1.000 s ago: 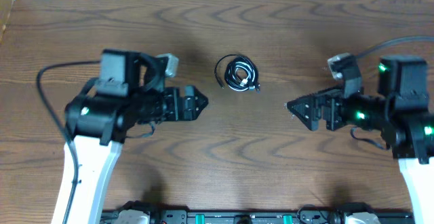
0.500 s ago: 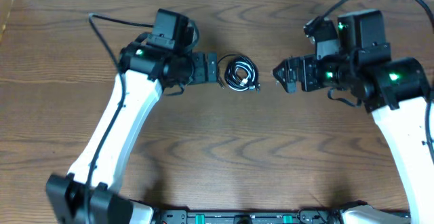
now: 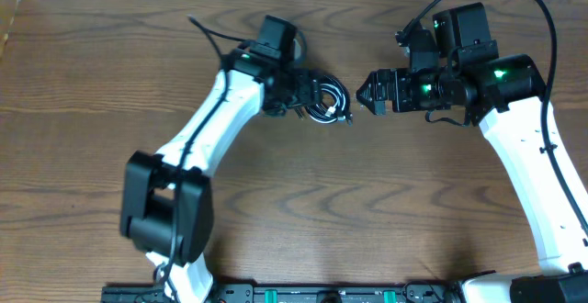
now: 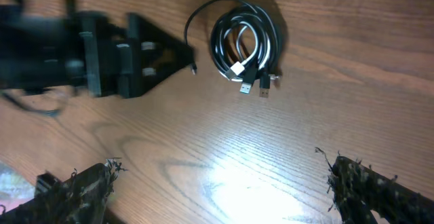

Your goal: Untangle cables

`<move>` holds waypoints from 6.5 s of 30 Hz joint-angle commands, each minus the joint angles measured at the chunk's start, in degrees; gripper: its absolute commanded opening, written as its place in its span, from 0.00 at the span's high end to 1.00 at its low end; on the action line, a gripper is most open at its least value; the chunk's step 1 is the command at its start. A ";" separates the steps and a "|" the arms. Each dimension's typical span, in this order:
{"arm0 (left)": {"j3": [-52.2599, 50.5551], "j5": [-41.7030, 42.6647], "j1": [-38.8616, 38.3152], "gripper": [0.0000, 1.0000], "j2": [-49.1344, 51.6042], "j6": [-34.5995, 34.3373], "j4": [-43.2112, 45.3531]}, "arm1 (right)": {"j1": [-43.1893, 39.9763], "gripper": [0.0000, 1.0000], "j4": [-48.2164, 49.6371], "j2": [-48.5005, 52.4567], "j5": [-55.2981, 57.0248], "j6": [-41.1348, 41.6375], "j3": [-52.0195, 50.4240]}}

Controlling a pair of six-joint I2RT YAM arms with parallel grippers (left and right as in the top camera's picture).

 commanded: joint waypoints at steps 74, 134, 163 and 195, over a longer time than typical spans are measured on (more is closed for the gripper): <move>0.66 -2.29 -6.47 0.93 8.52 -8.28 12.55 | 2.16 0.01 -2.58 -0.22 4.83 1.81 0.94; 0.63 47.45 -2.67 0.93 -15.96 -41.22 51.19 | -4.94 0.01 10.19 2.58 10.91 14.73 -5.22; 0.46 50.01 16.35 0.93 -16.94 -59.69 48.89 | -8.48 0.01 7.89 0.85 -17.18 5.25 -5.86; 0.46 46.01 10.40 0.93 -16.98 -80.43 72.87 | 8.20 0.83 27.43 13.79 11.56 27.50 -5.88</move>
